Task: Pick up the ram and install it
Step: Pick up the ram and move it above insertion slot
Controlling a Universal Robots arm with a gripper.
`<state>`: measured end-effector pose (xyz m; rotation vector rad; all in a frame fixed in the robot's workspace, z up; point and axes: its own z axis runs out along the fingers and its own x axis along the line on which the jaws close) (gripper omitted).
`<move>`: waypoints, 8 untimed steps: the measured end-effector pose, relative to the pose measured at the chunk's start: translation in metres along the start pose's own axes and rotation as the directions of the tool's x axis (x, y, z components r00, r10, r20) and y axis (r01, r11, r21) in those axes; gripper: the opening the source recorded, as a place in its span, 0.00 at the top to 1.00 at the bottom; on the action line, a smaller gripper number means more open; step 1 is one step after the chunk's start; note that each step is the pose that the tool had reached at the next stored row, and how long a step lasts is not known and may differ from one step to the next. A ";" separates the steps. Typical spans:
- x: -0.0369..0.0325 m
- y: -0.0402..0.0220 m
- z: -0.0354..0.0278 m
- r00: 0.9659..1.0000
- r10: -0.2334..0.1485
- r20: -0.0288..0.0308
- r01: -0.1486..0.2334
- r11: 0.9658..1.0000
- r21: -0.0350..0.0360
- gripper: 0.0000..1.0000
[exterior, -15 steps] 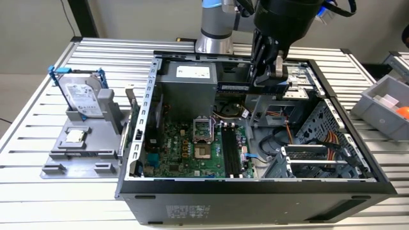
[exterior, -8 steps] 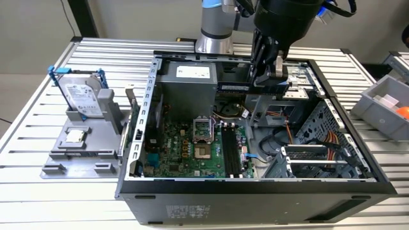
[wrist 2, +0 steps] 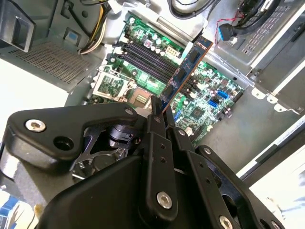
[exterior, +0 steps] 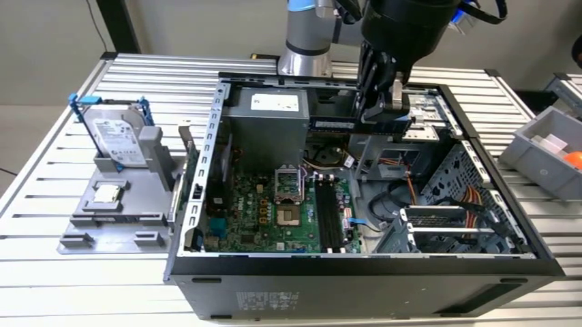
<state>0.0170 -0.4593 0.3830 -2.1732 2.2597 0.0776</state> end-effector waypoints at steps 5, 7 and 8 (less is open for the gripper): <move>0.0000 0.0000 0.0000 1.000 0.005 0.000 -0.005 1.000 0.000 1.00; 0.0000 0.0000 0.0000 1.000 0.014 0.001 -0.014 1.000 0.001 1.00; 0.0000 0.0000 0.0001 1.000 0.020 0.001 -0.020 1.000 0.001 1.00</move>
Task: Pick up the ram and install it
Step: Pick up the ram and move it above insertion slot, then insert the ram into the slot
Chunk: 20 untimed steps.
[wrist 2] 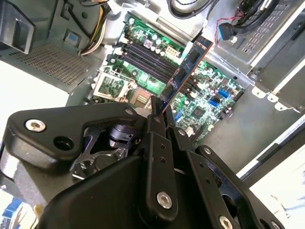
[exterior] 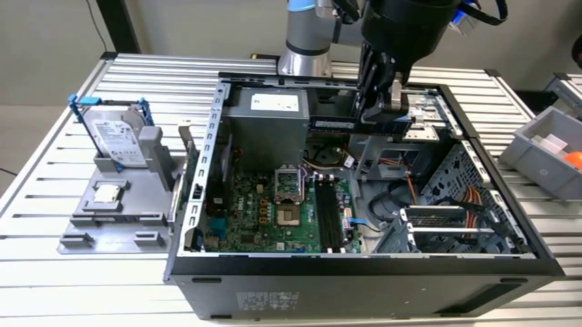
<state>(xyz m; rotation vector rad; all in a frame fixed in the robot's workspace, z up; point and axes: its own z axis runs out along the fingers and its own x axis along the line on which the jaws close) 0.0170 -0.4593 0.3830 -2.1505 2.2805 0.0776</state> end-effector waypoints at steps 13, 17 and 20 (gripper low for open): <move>0.0000 0.0000 0.0000 0.994 0.109 0.004 -0.109 0.994 0.004 1.00; 0.0000 0.0000 -0.0001 0.991 0.136 0.005 -0.137 0.991 0.005 1.00; 0.0000 0.0000 -0.0001 0.988 0.157 0.005 -0.157 0.988 0.006 1.00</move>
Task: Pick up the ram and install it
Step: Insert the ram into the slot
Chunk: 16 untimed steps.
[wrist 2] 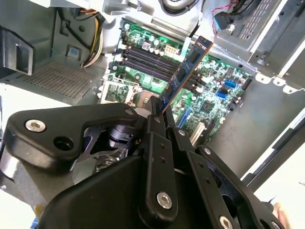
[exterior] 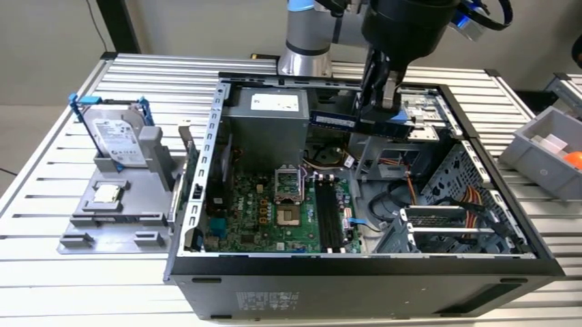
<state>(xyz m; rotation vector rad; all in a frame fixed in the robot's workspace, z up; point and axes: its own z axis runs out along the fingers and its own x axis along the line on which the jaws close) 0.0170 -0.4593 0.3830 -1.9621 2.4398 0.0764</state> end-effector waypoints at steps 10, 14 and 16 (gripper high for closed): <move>0.0000 0.0000 0.0000 0.998 0.065 0.002 -0.065 0.998 0.002 1.00; 0.0000 0.0000 0.0000 0.996 0.092 0.003 -0.092 0.996 0.003 1.00; 0.0001 0.0000 0.0000 0.995 0.103 0.004 -0.103 0.995 0.004 1.00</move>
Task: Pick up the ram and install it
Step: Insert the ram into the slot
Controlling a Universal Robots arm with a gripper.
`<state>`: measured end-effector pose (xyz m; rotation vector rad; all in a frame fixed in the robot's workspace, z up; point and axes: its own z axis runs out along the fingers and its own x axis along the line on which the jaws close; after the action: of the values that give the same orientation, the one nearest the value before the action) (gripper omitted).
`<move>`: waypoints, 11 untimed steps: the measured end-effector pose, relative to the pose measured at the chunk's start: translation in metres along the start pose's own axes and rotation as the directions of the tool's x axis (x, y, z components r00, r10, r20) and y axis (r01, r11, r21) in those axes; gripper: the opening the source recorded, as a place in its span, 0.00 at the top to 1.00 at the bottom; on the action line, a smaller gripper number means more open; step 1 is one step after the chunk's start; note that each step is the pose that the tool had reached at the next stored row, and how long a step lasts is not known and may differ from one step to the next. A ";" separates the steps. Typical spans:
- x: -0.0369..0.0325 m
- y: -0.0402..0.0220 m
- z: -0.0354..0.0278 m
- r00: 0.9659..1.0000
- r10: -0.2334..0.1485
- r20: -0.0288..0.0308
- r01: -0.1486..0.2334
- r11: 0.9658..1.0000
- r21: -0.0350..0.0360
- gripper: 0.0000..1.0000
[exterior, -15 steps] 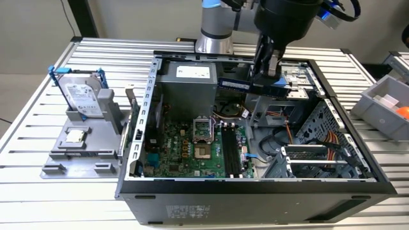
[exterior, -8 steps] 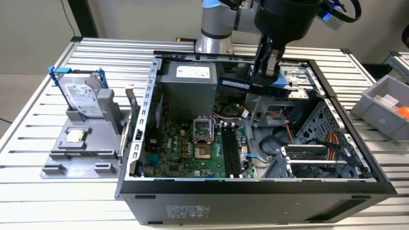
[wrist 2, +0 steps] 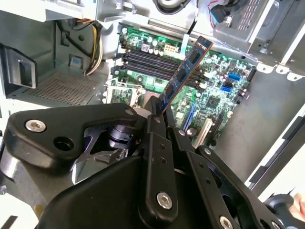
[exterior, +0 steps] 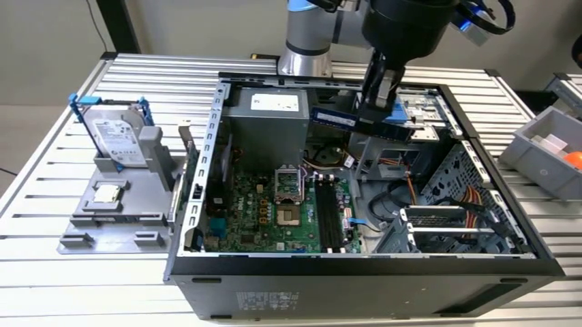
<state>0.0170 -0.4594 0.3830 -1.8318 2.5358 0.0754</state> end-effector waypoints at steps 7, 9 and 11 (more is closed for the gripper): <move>0.0004 -0.0002 0.0000 0.999 0.042 0.001 -0.042 0.999 0.002 1.00; 0.0006 -0.0004 -0.0001 0.999 0.053 0.002 -0.053 0.999 0.002 1.00; 0.0007 -0.0007 -0.0001 0.998 0.066 0.002 -0.066 0.998 0.002 1.00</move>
<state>0.0174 -0.4603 0.3830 -1.7463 2.5936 0.0746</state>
